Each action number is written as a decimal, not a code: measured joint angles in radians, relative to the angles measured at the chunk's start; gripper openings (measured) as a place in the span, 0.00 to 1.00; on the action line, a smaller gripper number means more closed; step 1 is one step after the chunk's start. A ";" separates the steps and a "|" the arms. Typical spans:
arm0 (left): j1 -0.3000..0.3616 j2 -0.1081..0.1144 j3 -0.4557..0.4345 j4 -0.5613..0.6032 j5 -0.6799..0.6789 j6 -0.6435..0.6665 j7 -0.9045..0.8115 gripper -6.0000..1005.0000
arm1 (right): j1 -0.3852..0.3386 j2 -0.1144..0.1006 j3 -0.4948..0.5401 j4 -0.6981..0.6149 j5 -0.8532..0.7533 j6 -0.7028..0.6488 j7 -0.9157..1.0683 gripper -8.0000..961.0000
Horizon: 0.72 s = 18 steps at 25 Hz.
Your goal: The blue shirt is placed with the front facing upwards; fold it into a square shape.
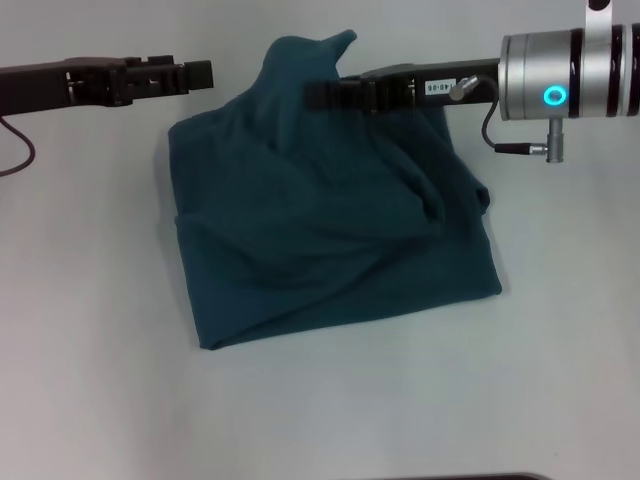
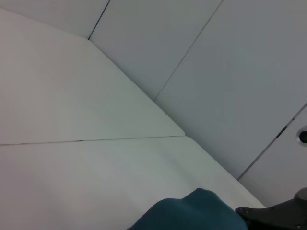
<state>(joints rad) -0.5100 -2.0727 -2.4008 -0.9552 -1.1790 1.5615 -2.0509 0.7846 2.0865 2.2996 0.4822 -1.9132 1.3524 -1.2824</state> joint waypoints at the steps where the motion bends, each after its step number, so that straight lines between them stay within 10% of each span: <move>1: 0.000 0.001 -0.001 0.000 -0.001 0.000 -0.001 0.83 | 0.000 0.000 0.000 0.005 0.000 0.008 0.002 0.08; 18: -0.009 0.009 -0.002 0.001 -0.004 -0.002 -0.024 0.83 | -0.053 -0.005 0.009 0.080 0.040 0.108 0.016 0.10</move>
<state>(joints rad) -0.5191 -2.0634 -2.4023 -0.9542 -1.1828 1.5598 -2.0753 0.7312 2.0812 2.3083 0.5620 -1.8734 1.4603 -1.2665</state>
